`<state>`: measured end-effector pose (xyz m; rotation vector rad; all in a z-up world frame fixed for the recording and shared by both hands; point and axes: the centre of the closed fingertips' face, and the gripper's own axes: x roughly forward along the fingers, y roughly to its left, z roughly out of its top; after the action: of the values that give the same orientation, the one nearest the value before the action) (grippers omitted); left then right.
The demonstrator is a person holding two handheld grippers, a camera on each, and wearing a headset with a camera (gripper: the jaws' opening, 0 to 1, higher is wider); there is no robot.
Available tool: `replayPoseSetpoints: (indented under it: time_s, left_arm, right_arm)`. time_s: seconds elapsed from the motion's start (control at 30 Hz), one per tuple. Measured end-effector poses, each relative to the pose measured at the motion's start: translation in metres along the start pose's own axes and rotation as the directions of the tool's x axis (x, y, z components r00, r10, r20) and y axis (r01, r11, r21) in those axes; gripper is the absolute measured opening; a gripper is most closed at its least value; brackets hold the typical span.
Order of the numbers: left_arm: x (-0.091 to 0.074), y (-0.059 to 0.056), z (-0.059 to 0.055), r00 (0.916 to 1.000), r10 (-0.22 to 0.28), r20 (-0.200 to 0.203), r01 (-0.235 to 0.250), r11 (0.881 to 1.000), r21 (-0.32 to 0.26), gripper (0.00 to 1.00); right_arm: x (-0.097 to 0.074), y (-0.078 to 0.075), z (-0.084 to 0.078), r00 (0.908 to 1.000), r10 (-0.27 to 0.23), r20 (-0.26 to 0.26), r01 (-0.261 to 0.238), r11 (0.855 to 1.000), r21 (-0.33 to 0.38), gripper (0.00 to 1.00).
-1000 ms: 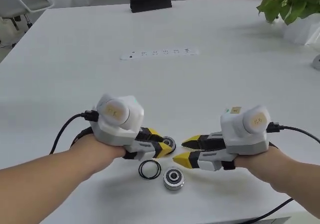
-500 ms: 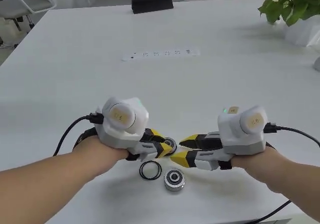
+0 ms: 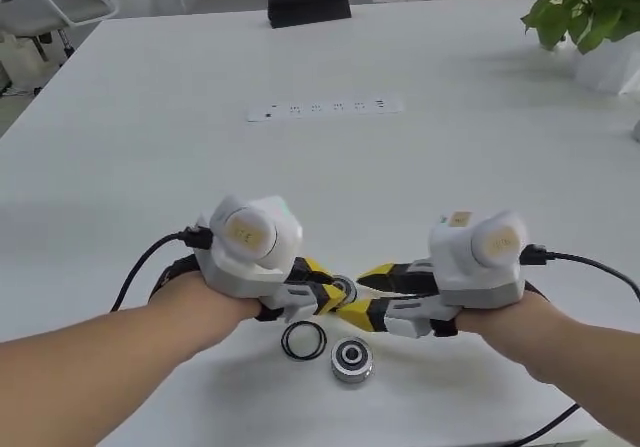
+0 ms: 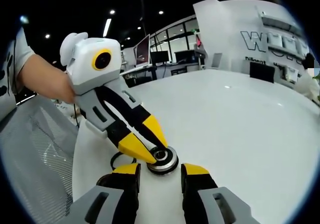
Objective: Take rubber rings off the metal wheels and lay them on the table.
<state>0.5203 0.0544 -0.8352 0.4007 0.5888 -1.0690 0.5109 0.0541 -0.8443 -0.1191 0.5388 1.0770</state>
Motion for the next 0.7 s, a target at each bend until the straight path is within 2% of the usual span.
replayPoseSetpoints:
  time_s: [0.37, 0.7]
  left_arm:
    - [0.0006, 0.0005, -0.0003, 1.0, 0.003, 0.004, -0.003, 1.0, -0.004, 0.07]
    - [0.0009, 0.0006, -0.0003, 0.9999, 0.006, 0.009, -0.006, 1.0, -0.008, 0.07]
  right_arm:
    - [0.0101, -0.0031, -0.0011, 0.9994, -0.021, -0.026, 0.02, 1.0, -0.023, 0.3]
    - [0.0073, -0.0029, -0.0056, 0.9987, -0.03, -0.042, 0.029, 0.999, -0.029, 0.24]
